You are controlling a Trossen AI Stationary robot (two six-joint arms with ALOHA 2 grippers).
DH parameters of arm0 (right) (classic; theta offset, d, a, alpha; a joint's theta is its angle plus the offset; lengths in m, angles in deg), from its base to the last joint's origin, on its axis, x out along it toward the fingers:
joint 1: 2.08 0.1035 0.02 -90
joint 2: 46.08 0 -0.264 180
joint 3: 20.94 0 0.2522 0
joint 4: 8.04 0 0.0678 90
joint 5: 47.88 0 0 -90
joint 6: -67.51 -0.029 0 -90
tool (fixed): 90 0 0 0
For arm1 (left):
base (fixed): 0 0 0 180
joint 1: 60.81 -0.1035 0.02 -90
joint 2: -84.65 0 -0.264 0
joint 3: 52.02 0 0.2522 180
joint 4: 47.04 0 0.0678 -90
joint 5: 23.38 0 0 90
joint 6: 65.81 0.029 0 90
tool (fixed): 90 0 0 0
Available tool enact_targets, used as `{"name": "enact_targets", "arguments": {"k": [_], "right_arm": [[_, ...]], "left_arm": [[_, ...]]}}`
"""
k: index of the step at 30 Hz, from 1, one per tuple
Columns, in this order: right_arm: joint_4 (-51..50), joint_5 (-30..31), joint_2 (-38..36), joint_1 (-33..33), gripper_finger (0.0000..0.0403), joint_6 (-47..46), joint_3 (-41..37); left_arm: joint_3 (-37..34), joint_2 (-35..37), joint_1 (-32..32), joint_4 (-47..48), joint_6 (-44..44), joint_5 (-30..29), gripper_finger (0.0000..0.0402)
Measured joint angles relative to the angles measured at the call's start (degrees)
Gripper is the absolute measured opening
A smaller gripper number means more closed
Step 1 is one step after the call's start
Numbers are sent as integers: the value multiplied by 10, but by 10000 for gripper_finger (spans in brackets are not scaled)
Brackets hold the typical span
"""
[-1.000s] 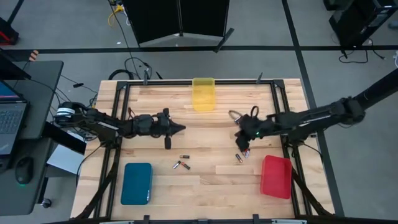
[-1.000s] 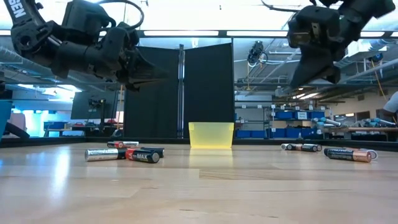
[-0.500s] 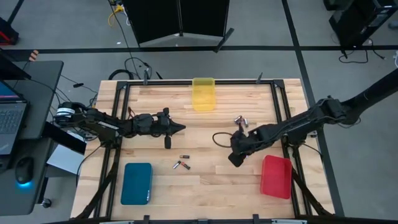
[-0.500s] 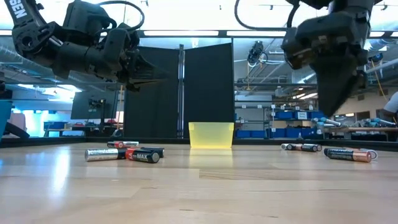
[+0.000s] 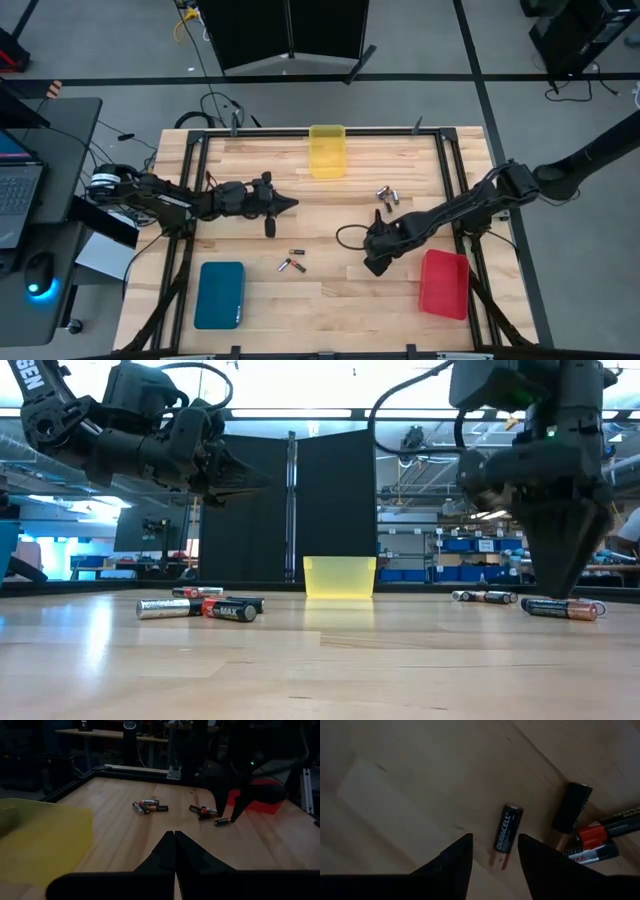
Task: Sort batteries
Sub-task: Put the golden battery into the red bin
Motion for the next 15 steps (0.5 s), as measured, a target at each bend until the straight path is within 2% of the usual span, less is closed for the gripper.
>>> {"name": "enact_targets", "arguments": {"k": [8, 15], "right_arm": [[5, 1, 35, 0, 148, 8, 1], [0, 5, 40, 0, 78, 31, 2]], "left_arm": [[0, 0, -3, 0, 1, 0, 5], [0, 0, -3, 0, 1, 0, 5]]}}
